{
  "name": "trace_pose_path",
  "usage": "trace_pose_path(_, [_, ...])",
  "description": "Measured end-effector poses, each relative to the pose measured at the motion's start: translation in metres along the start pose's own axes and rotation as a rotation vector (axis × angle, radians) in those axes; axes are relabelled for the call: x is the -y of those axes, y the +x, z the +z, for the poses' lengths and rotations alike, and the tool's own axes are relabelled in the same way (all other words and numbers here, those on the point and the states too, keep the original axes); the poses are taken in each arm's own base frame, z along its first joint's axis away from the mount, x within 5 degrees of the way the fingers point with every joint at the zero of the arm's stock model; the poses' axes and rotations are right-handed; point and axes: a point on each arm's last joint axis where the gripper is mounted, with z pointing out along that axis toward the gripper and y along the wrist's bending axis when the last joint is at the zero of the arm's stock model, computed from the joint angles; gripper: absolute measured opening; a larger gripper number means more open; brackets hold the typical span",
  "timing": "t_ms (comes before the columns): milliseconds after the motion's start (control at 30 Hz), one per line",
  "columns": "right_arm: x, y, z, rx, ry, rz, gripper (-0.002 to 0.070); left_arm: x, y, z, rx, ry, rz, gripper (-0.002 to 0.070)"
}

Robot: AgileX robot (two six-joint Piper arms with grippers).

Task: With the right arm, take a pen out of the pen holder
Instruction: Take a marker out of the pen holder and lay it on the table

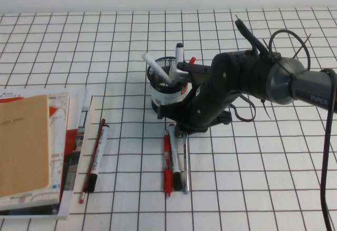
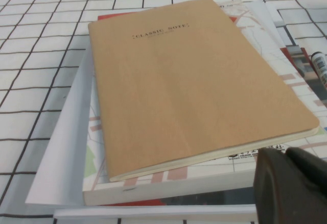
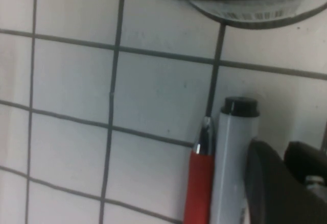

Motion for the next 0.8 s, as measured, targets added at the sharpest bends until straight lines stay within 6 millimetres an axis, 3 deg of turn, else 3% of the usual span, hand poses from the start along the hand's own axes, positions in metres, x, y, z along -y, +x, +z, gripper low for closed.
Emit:
trace_pose_path(167, [0.001, -0.001, 0.004, 0.007, -0.001, 0.002, 0.0053, 0.000, 0.000, 0.000, 0.000, 0.000, 0.000, -0.0004])
trace_pose_path(367, [0.001, -0.002, 0.004, 0.017, -0.004, -0.002, 0.0238, 0.000, 0.000, 0.000, 0.000, 0.000, 0.000, -0.0004])
trace_pose_path(533, [0.000, -0.001, 0.002, 0.015, -0.001, -0.008, 0.0296, 0.000, 0.000, 0.000, 0.000, 0.000, 0.000, -0.0004])
trace_pose_path(633, [-0.004, 0.000, -0.013, 0.010, 0.001, -0.037, 0.0295, 0.000, 0.000, 0.000, 0.000, 0.000, 0.000, -0.0004])
trace_pose_path(800, [-0.021, 0.012, -0.069, 0.066, -0.016, -0.128, 0.0223, 0.000, 0.000, 0.000, 0.000, 0.000, 0.000, -0.0004])
